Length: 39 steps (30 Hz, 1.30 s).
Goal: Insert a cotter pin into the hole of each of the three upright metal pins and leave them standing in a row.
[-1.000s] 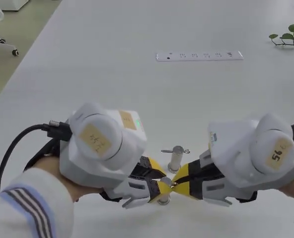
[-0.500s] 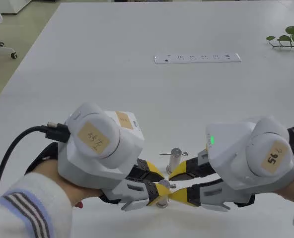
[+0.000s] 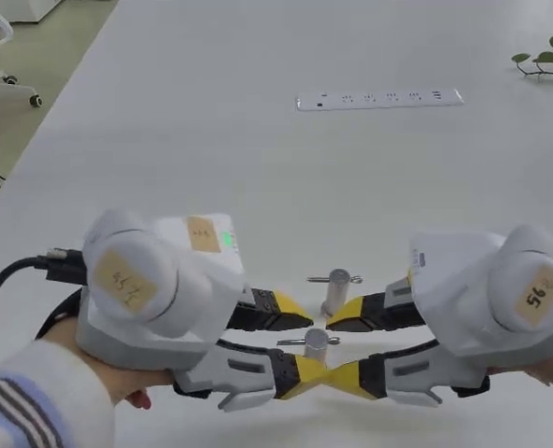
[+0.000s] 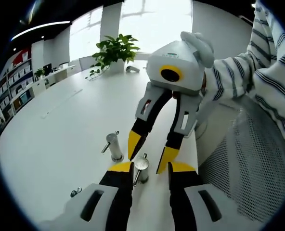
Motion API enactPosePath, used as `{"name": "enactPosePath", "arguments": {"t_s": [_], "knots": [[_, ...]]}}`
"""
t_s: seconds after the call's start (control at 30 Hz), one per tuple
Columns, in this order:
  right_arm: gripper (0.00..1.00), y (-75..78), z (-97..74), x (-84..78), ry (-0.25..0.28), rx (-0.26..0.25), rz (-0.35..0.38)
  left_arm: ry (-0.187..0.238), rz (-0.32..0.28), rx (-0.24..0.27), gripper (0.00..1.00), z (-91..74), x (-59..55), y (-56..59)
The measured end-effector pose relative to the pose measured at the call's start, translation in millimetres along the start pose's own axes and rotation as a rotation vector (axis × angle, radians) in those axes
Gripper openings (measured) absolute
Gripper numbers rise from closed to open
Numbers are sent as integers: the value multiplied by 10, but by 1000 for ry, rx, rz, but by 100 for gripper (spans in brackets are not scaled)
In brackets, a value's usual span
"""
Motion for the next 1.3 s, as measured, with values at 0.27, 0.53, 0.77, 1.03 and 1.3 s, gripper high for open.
{"name": "enactPosePath", "arguments": {"t_s": [0.27,0.53,0.77,1.03,1.3], "knots": [[24,8,65,-7,63,14,60,80,-124,41,55,-38,-109,133],[23,-33,151,-71,57,32,77,101,-223,95,73,-100,-258,204],[22,-35,218,-92,56,30,97,123,-253,88,96,-107,-280,258],[17,-30,253,-92,78,14,119,139,-255,70,99,-96,-264,346],[10,-17,258,-82,86,-9,116,111,-264,86,99,-101,-325,351]]}}
Point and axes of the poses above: the centre of the closed fingertips' face, and the gripper's own axes: z roughly forward along the fingers, y roughly to its right, x roughly out of its top, the point moved 7 cm from there along -z, roughly backward along the fingers
